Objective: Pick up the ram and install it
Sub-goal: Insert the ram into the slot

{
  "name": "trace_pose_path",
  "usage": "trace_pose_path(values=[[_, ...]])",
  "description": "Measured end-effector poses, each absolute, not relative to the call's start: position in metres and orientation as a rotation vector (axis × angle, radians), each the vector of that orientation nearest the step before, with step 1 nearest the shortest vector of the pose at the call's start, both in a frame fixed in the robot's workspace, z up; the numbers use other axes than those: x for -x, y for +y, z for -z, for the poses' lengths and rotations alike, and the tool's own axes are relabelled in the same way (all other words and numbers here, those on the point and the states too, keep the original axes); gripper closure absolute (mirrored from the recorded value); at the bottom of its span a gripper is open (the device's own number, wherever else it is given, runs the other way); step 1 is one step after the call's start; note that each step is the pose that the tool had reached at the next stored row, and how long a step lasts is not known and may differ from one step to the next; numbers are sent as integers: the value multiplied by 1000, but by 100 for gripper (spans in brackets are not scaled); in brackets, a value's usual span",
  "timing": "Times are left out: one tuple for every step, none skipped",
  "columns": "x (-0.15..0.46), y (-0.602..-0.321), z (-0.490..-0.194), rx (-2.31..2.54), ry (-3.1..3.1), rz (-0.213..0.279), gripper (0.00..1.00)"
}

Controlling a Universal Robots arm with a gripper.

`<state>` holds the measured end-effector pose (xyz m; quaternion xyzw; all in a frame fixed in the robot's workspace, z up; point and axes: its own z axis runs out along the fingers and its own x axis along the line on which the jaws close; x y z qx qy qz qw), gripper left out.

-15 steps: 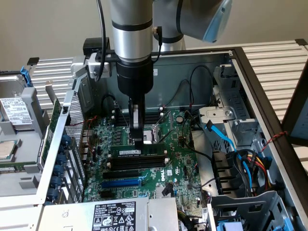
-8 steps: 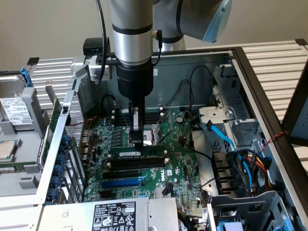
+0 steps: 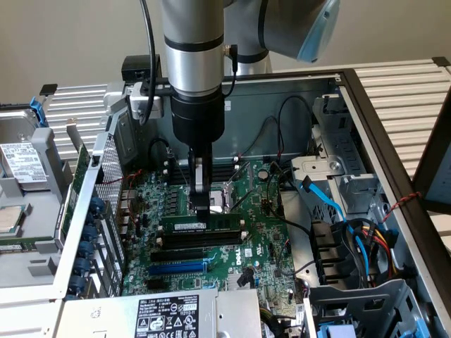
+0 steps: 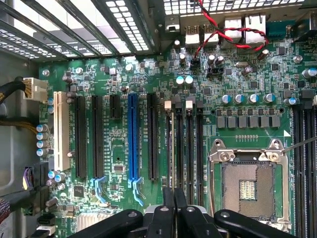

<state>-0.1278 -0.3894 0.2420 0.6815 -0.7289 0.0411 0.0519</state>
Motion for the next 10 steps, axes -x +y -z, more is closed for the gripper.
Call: trace_pose_path(values=[[128,-389,-242,-2073,-2217,-125,88],[128,-389,-242,-2073,-2217,-125,88],[128,-389,-242,-2073,-2217,-125,88],[128,-389,-242,-2073,-2217,-125,88],[128,-390,-242,-2073,-2217,-125,88],[128,-390,-242,-2073,-2217,-125,88],[128,-391,-242,-2073,-2217,-125,88],[128,-392,-242,-2073,-2217,-125,88],[128,-392,-242,-2073,-2217,-125,88],[128,-392,-242,-2073,-2217,-125,88]])
